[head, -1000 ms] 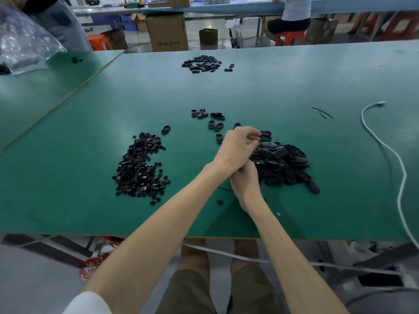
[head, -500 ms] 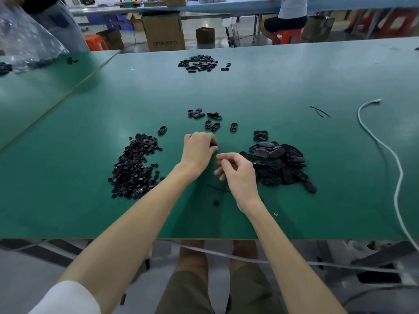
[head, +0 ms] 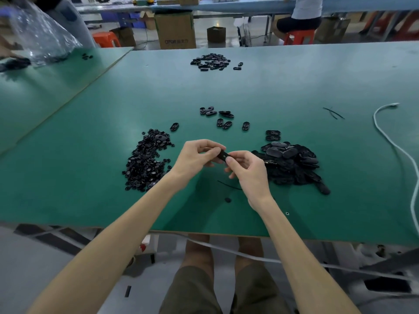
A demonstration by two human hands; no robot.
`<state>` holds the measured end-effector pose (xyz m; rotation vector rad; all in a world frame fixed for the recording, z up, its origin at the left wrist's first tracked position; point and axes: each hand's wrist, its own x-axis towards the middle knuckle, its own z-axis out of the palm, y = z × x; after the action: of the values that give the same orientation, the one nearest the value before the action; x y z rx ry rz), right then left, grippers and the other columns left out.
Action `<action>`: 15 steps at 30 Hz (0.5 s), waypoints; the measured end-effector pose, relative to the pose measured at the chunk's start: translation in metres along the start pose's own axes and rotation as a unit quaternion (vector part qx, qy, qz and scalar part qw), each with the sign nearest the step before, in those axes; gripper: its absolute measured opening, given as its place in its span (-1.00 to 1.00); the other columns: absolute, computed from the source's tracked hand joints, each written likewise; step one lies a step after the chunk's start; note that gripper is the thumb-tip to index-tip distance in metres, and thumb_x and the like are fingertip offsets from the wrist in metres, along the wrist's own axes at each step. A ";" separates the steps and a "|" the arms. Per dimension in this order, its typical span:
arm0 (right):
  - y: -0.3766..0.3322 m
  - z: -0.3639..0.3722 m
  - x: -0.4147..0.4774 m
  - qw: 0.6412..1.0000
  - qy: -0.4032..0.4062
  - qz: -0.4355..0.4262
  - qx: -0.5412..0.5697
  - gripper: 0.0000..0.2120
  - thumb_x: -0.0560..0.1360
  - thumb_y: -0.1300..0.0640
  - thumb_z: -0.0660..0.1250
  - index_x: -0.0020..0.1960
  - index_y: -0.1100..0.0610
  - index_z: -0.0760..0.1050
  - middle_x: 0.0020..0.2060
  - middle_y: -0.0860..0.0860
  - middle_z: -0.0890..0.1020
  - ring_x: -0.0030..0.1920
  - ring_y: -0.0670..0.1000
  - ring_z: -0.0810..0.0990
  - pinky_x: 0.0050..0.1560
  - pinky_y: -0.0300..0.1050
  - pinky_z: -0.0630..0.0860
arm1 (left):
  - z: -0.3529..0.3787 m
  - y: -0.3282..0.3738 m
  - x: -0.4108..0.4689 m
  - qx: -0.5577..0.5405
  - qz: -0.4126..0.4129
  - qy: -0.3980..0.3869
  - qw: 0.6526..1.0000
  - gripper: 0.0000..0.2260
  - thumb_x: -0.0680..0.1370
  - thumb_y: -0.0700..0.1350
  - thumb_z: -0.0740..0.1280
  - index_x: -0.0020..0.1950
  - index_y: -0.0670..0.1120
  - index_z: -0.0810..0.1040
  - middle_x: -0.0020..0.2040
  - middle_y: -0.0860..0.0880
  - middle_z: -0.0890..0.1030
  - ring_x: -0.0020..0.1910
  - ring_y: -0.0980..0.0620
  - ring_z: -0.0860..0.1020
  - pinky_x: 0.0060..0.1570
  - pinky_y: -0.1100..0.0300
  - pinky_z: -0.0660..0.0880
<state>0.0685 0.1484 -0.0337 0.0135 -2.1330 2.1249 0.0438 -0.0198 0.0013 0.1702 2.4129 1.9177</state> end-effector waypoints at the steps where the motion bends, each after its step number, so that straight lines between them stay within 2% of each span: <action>1: 0.000 0.000 0.000 1.000 -0.003 0.000 -0.002 -0.95 0.59 0.26 0.45 0.04 0.17 0.64 -0.23 0.01 0.74 -0.25 -0.03 0.72 -0.30 -0.21 0.57 | -0.003 0.000 -0.001 0.012 0.000 -0.001 1.000 -0.89 0.64 -0.21 0.38 0.10 -0.18 0.69 -0.05 -0.12 0.75 -0.15 0.02 0.73 -0.20 0.27 0.57; 4: 0.000 -0.001 0.000 1.000 0.010 0.005 0.011 -0.95 0.58 0.29 0.45 0.03 0.20 0.65 -0.24 0.03 0.73 -0.26 -0.01 0.72 -0.30 -0.21 0.57 | -0.022 0.000 0.000 0.164 0.018 0.054 0.985 -0.92 0.62 -0.16 0.42 0.08 -0.12 0.69 -0.02 -0.06 0.72 -0.22 0.03 0.71 -0.23 0.25 0.53; 6: 0.000 -0.001 0.000 1.000 0.008 0.005 0.011 -0.94 0.58 0.30 0.44 0.05 0.20 0.65 -0.22 0.05 0.74 -0.25 -0.02 0.72 -0.29 -0.21 0.58 | -0.042 0.000 0.001 0.317 0.025 0.093 0.944 -0.92 0.61 -0.16 0.43 0.07 -0.09 0.69 -0.03 0.01 0.69 -0.16 0.04 0.66 -0.09 0.20 0.54; 8: 0.001 0.000 0.000 1.000 0.002 0.004 0.007 -0.91 0.59 0.31 0.42 0.08 0.20 0.64 -0.19 0.04 0.74 -0.24 -0.02 0.72 -0.28 -0.20 0.58 | -0.065 0.000 0.002 0.425 -0.014 0.108 0.899 -0.94 0.58 -0.15 0.47 0.03 -0.11 0.69 -0.05 -0.01 0.66 -0.05 0.00 0.61 0.05 0.08 0.55; 11: 0.001 -0.001 0.000 1.000 0.002 0.004 0.004 -0.89 0.60 0.31 0.41 0.10 0.20 0.64 -0.15 0.04 0.74 -0.23 -0.04 0.71 -0.27 -0.21 0.58 | -0.086 -0.004 -0.001 0.462 -0.086 0.100 0.877 -0.91 0.53 -0.12 0.53 -0.08 -0.10 0.66 -0.09 -0.05 0.64 -0.04 -0.06 0.58 0.06 0.05 0.52; 15: 0.002 -0.001 0.000 1.000 -0.001 0.002 -0.004 -0.89 0.60 0.31 0.40 0.09 0.19 0.64 -0.17 0.03 0.74 -0.22 -0.05 0.72 -0.27 -0.24 0.58 | -0.090 -0.011 -0.002 0.458 -0.075 0.109 0.879 -0.94 0.54 -0.14 0.52 -0.08 -0.11 0.67 -0.09 -0.06 0.66 -0.03 -0.09 0.60 0.08 0.05 0.52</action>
<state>0.0683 0.1490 -0.0353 0.0104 -2.1443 2.1212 0.0351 -0.1092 0.0104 -0.2107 3.1526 0.6203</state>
